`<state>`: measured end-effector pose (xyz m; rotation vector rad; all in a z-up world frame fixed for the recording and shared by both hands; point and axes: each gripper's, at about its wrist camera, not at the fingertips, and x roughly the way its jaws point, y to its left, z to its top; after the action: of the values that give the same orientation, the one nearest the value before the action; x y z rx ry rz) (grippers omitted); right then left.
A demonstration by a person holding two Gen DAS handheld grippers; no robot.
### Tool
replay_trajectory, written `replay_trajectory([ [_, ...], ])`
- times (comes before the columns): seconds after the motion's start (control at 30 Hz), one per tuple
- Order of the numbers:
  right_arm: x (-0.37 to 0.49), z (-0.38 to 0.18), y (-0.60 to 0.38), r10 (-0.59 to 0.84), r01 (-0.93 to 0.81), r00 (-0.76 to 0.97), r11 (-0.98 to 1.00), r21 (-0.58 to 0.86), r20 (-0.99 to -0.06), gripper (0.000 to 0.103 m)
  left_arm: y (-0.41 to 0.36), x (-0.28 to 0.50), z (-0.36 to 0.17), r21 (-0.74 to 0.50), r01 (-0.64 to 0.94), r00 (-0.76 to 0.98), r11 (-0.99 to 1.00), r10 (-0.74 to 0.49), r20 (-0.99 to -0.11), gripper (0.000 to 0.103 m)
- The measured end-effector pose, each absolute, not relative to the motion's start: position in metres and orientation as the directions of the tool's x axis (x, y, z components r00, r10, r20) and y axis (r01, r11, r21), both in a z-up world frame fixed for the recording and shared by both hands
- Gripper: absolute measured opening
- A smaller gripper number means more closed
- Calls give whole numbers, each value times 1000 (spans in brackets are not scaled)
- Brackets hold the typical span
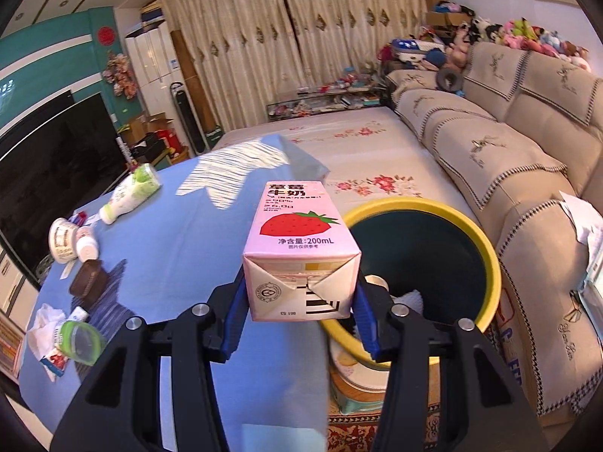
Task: Collect trash
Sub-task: 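Carry the pink carton over the yellow-rimmed bin and open the right gripper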
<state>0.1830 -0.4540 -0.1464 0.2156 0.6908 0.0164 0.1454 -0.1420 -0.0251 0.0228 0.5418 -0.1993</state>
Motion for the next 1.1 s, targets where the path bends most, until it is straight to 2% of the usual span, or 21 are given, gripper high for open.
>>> replay_trajectory([
  [0.43,228,-207,-512,-23,227,685,957,183,-729,47,-175,158,-41,14,233,807,972,-185,-561,91],
  [0.67,242,-227,-523,-35,248,657,954,171,-753,47,-177,168,-55,11,223,781,975,-172,-600,91],
  [0.93,252,-234,-528,-53,258,644,954,151,-763,48,-171,171,-56,17,207,785,978,-156,-599,91],
  [0.97,253,-233,-526,-53,251,646,957,146,-761,49,-170,170,-56,16,205,785,979,-154,-600,91],
  [1.03,248,-228,-524,-60,250,654,958,141,-754,62,-166,168,-57,12,200,782,980,-152,-605,91],
  [1.1,239,-220,-520,-69,247,672,960,135,-737,65,-161,164,-58,10,187,780,982,-142,-609,91],
])
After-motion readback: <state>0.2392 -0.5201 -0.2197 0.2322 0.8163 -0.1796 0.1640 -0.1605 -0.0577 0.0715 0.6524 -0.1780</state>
